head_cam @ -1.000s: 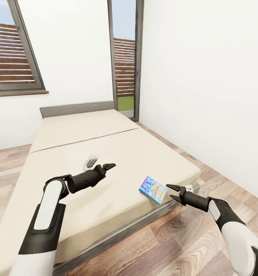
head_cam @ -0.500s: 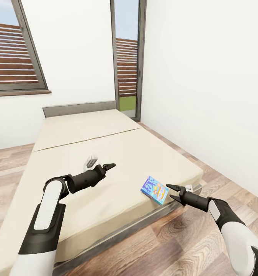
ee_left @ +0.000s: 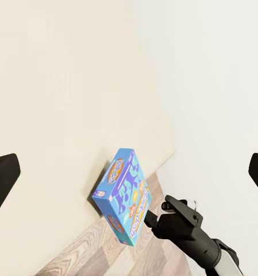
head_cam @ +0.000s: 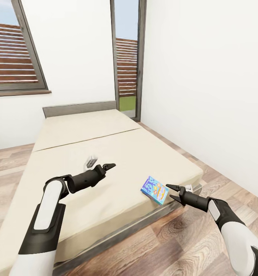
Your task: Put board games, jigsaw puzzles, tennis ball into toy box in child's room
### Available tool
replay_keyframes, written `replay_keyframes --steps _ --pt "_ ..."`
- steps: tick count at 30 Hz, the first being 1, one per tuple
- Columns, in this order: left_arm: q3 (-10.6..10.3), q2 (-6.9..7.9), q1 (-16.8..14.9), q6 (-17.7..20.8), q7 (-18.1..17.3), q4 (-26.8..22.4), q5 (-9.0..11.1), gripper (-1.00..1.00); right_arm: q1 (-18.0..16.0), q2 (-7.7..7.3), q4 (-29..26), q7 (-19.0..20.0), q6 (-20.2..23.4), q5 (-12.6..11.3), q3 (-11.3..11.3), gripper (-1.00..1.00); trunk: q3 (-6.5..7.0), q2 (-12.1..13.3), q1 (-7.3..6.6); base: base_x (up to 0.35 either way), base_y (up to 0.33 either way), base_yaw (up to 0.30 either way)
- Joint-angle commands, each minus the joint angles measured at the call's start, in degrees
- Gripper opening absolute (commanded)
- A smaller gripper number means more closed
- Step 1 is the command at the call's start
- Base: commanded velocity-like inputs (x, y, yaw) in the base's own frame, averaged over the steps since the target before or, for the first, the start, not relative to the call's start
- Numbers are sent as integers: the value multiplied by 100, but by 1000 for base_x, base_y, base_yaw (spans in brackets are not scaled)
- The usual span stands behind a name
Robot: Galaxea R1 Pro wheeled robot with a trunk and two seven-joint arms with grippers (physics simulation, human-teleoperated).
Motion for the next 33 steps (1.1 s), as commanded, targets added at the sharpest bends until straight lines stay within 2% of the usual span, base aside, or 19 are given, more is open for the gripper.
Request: replay_keyframes --steps 1,18,33 --pt "11 -5 -4 24 57 -4 60 100 -5 2 1 13 45 5 -27 100 -5 -2 -1 0 0 1" --pt "11 -1 -4 24 57 -4 60 100 -1 15 91 -8 45 19 -26 100 -5 -2 -1 0 0 0" --pt "11 -1 -4 24 57 -4 60 100 -4 73 229 -309 45 7 -27 100 -5 -2 -1 0 0 0"
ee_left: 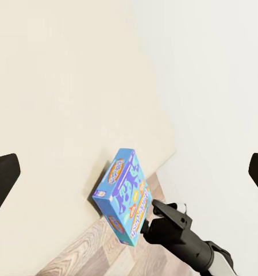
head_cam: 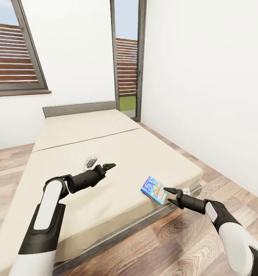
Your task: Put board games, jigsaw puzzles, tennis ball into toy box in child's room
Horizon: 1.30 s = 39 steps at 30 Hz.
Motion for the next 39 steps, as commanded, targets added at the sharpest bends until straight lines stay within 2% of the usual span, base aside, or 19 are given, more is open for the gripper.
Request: replay_keyframes --steps 1,21,39 --pt "11 -6 -4 24 57 -4 60 100 -5 16 4 -1 44 5 -32 100 -5 -2 -1 0 0 0" --pt "11 -2 -4 24 57 -4 60 100 -5 75 18 -45 44 5 -32 100 -5 -2 -1 0 0 3" --pt "11 3 -4 24 57 -4 60 100 -5 138 18 -47 31 6 -29 100 -5 -2 -1 0 0 94"
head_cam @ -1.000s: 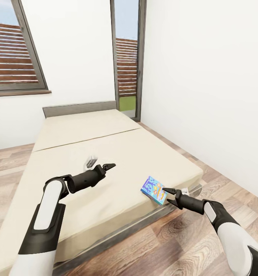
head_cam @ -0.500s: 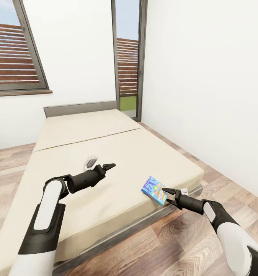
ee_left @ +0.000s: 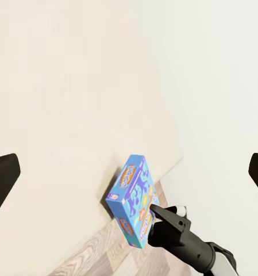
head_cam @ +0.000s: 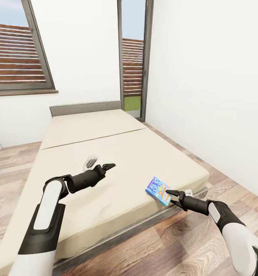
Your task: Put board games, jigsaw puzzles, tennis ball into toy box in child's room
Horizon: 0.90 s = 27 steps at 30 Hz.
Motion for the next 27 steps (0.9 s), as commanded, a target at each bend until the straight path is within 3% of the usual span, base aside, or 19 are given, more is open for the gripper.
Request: replay_keyframes --steps 1,10,11,27 --pt "9 -7 -5 24 55 0 58 100 -11 296 -6 20 -56 -173 -103 100 -4 -1 0 0 0 29" --pt "9 -7 -5 24 55 0 58 100 -9 309 -6 20 -66 -174 -105 100 -4 -1 0 0 0 14" --pt "9 -7 -5 24 55 0 58 100 -7 310 -6 20 -68 -174 -104 -100 -4 -1 0 0 0 6" --pt "9 1 -5 24 48 0 58 100 -2 341 -6 14 -78 -151 -97 -100 -4 -1 0 0 0 2"
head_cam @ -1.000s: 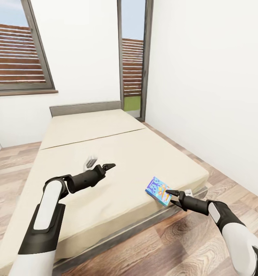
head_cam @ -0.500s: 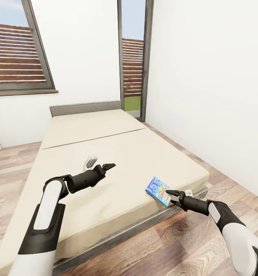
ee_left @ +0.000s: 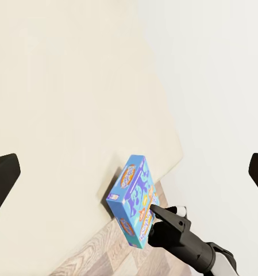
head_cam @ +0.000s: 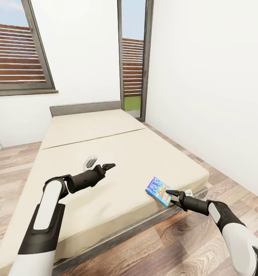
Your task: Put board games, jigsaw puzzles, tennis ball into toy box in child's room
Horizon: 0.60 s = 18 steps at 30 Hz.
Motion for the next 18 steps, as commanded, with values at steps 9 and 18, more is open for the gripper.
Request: replay_keyframes --steps 9,18 --pt "10 -6 -5 24 53 0 62 100 -10 399 -5 19 -64 -129 -91 -100 -4 -1 0 0 0 0" --pt "10 -5 -5 24 53 0 62 100 -10 451 -5 -25 -63 -120 -89 -100 -4 -1 0 0 0 0"
